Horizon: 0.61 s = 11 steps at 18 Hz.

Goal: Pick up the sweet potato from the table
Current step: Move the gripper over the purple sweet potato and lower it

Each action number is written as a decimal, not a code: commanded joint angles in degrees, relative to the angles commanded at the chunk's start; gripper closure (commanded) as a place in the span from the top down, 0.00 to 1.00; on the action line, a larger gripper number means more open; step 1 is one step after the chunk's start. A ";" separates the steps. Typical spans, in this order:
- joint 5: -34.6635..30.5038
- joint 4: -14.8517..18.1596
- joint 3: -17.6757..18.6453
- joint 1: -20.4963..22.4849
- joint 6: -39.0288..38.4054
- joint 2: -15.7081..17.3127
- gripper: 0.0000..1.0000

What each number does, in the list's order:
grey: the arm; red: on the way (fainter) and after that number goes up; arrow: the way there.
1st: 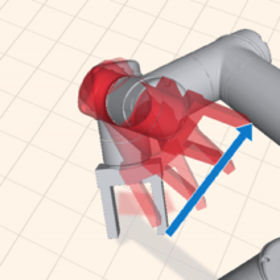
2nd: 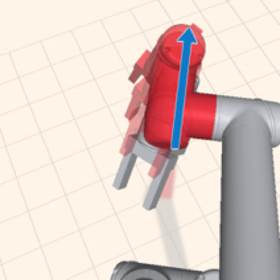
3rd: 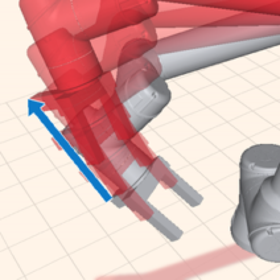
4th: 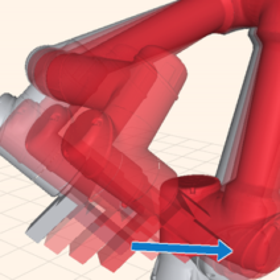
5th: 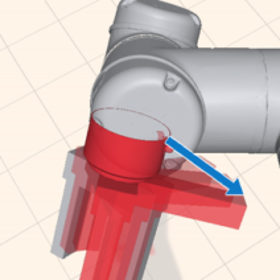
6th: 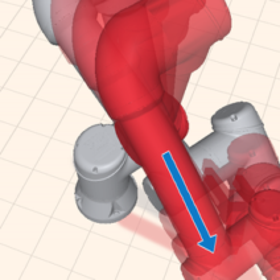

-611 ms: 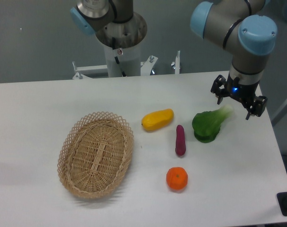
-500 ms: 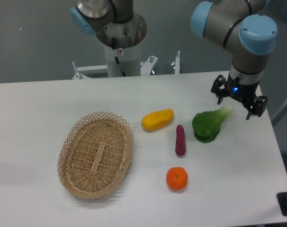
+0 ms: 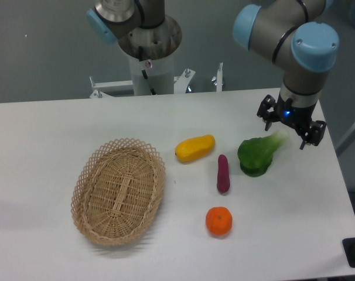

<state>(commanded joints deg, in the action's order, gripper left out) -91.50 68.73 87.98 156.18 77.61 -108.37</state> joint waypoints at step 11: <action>5.89 -16.42 14.67 -1.23 -8.51 -0.88 1.00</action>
<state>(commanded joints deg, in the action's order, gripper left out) -85.60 52.31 102.65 154.95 69.10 -109.24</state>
